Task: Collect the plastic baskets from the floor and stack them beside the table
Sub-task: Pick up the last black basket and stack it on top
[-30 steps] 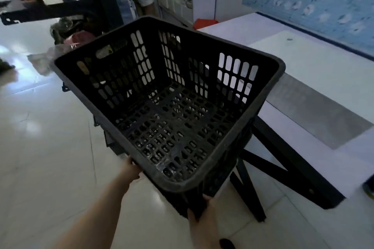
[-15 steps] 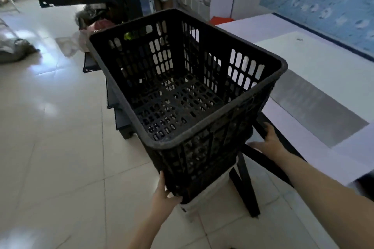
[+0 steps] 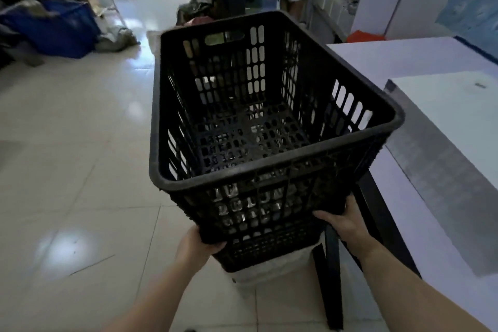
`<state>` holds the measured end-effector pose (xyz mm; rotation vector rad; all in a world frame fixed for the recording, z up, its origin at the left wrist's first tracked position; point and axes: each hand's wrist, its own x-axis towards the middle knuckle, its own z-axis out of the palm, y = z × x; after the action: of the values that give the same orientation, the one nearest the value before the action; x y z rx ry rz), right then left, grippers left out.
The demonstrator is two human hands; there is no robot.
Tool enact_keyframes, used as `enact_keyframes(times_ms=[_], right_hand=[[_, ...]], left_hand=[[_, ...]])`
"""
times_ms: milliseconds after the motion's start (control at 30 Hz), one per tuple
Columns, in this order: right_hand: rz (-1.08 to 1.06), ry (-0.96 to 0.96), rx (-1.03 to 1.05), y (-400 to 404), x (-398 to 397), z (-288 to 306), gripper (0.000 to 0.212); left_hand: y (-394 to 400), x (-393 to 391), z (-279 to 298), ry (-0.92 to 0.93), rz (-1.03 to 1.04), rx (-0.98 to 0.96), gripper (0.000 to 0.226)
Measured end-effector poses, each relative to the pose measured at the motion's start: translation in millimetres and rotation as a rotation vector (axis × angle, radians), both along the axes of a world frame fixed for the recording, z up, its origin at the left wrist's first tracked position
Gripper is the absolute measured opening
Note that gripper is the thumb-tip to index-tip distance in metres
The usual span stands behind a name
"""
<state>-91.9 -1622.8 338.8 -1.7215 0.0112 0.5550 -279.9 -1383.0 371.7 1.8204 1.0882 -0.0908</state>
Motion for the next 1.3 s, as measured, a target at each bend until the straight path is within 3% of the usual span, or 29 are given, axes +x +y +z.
enact_keyframes(times_ms=[133,267,367,433,600,733,1000,1300], right_hand=[[-0.046,0.058,0.026,4.7,-14.1,-6.5,0.09],[-0.097,0.066,-0.017,5.4,-39.8,-11.2,0.128],[-0.139,0.069,-0.071,-0.2,-55.7,-14.9,0.1],[-0.168,0.07,-0.107,-3.2,-63.7,-17.9,0.091],[-0.161,0.08,-0.124,-7.3,-76.2,-16.1,0.094],[-0.07,0.057,-0.162,-20.9,-81.7,-6.0,0.096],[-0.214,0.145,-0.213,-49.9,-115.5,-10.1,0.076],[-0.198,0.022,-0.068,-8.8,-99.0,6.5,0.118]], left_hand=[[14.6,-4.8,-8.5,-0.002,0.002,0.062,0.058],[30.1,-10.6,-13.6,0.051,-0.037,0.074,0.047],[36.1,-13.6,-15.2,0.07,-0.1,0.084,0.025],[37.1,-14.3,-12.8,0.074,-0.137,0.081,0.026],[35.3,-13.4,-8.8,0.053,-0.153,0.076,0.027],[29.8,-17.2,-9.7,0.021,-0.164,0.085,0.041],[15.5,-33.9,-9.0,0.004,-0.145,0.087,0.046],[11.7,-27.3,-3.9,-0.022,-0.045,-0.062,0.046]])
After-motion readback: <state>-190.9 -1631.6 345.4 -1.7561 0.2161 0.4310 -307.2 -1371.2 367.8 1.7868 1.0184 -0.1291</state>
